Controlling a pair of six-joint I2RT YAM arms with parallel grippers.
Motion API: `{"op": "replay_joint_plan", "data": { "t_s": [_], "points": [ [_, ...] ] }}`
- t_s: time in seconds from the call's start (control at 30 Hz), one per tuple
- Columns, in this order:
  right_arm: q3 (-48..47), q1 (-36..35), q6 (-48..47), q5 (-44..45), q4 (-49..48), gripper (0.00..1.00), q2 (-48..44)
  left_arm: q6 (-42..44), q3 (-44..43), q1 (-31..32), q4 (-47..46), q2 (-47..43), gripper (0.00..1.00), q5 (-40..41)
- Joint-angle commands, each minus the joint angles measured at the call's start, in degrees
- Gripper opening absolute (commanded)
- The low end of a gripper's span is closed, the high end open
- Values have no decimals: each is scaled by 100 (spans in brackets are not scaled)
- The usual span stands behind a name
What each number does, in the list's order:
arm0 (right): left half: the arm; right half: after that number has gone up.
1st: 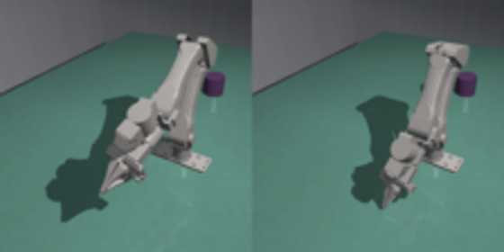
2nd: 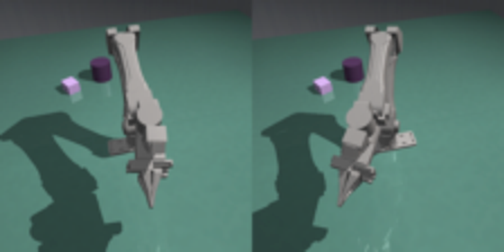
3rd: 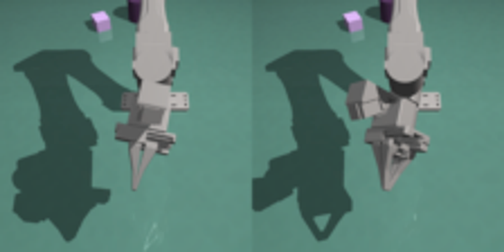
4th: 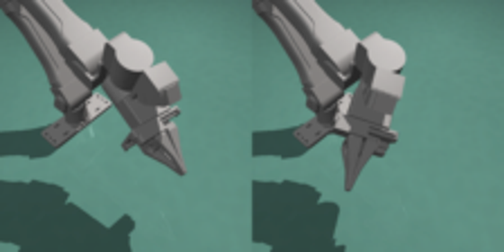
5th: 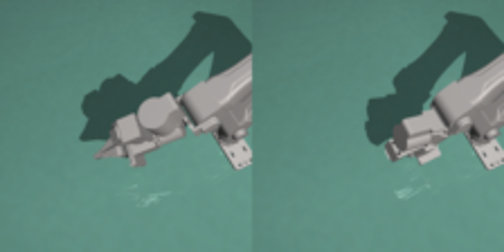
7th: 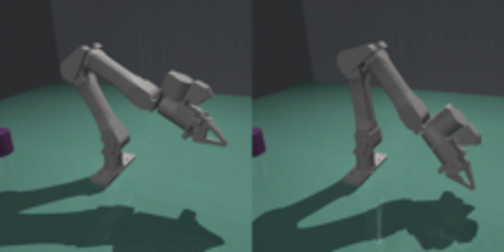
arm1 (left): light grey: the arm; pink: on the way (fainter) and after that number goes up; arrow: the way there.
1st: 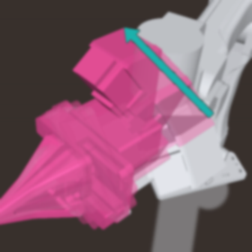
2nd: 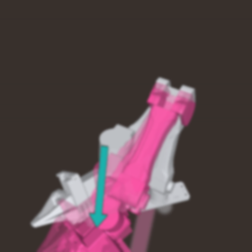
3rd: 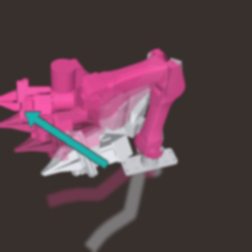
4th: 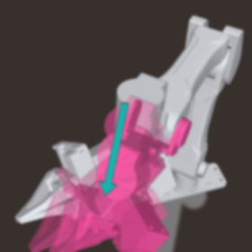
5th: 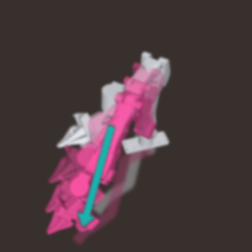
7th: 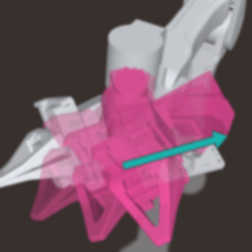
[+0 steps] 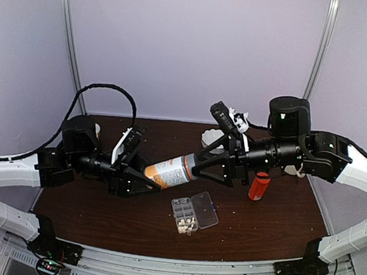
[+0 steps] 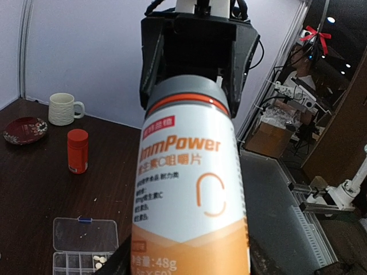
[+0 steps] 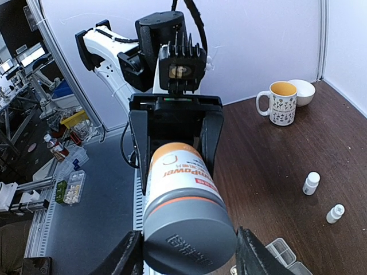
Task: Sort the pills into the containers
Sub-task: Screw the lid of the pill bottle onto the pill bottle.
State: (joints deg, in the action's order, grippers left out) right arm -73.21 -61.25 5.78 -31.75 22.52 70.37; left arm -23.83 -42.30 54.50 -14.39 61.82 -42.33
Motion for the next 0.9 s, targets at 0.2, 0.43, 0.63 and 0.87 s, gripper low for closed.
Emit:
{"op": "replay_joint_plan", "data": {
  "t_s": [0.2, 0.43, 0.63, 0.87],
  "points": [
    [827, -209, 534, -59, -670, 45, -38, 1100, -1228, 132, 1143, 388, 0, 457],
    [787, -207, 1914, 177, -791, 44, 98, 2929, -1317, 426, 2008, 96, 0, 1953],
    [739, -211, 3642, 222, -728, 45, 53, 4598, -957, 822, 1482, -159, 0, 3461],
    [928, -204, 5482, 205, -1260, 43, -86, 6218, -1047, 1060, 1184, -112, 0, 4347]
  ]
}}
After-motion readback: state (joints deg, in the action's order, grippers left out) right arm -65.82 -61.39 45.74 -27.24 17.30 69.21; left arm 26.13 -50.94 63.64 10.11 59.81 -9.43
